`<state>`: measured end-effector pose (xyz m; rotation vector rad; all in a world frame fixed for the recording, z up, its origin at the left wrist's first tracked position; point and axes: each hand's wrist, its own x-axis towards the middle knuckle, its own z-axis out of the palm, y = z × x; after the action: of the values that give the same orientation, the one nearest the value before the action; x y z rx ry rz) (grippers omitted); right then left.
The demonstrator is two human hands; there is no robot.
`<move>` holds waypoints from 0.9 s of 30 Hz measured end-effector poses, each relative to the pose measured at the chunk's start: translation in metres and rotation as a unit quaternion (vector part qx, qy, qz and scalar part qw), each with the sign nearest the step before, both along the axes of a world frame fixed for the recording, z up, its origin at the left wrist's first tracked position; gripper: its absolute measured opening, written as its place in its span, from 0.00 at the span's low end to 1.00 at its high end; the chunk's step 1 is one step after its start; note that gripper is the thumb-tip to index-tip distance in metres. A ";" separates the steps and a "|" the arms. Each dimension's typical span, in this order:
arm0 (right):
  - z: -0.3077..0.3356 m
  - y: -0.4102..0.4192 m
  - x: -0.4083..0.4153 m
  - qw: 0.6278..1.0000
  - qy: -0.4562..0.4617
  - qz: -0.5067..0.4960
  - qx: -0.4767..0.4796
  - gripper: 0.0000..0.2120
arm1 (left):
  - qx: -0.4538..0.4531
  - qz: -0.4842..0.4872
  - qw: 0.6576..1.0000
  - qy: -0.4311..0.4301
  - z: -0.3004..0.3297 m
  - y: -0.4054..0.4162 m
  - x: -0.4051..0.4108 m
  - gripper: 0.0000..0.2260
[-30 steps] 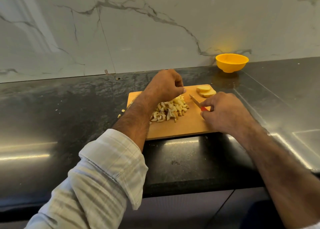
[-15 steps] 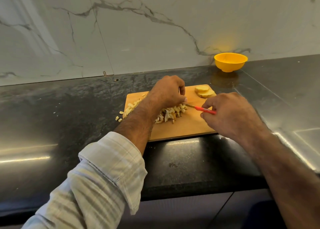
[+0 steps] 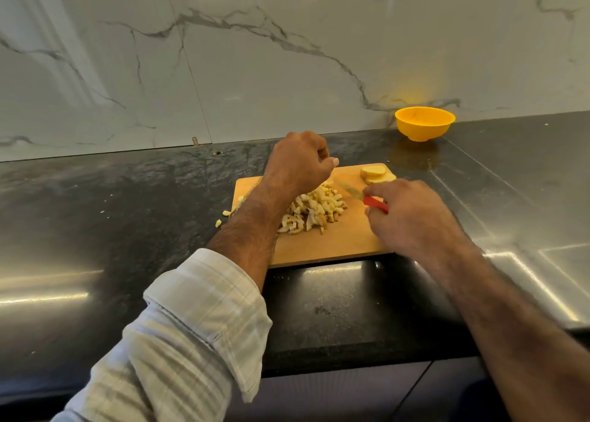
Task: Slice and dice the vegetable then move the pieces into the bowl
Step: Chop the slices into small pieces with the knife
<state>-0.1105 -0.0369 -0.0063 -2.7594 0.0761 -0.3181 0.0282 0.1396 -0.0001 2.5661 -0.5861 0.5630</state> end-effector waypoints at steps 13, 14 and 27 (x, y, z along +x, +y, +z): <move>-0.022 -0.044 0.016 0.984 -0.135 -0.091 0.069 0.17 | 0.053 -0.044 0.998 0.004 -0.011 -0.037 -0.007 0.09; -0.023 -0.044 0.017 0.984 -0.130 -0.100 0.065 0.17 | 0.067 -0.052 0.996 0.017 -0.013 -0.044 -0.005 0.11; -0.026 -0.044 0.018 0.982 -0.104 -0.142 0.071 0.16 | 0.031 -0.072 0.982 0.175 -0.010 -0.078 0.031 0.08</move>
<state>-0.0927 -0.0813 -0.0325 -2.5553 0.4247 -0.6483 0.0592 0.0613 -0.0101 2.5691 -0.6621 0.0412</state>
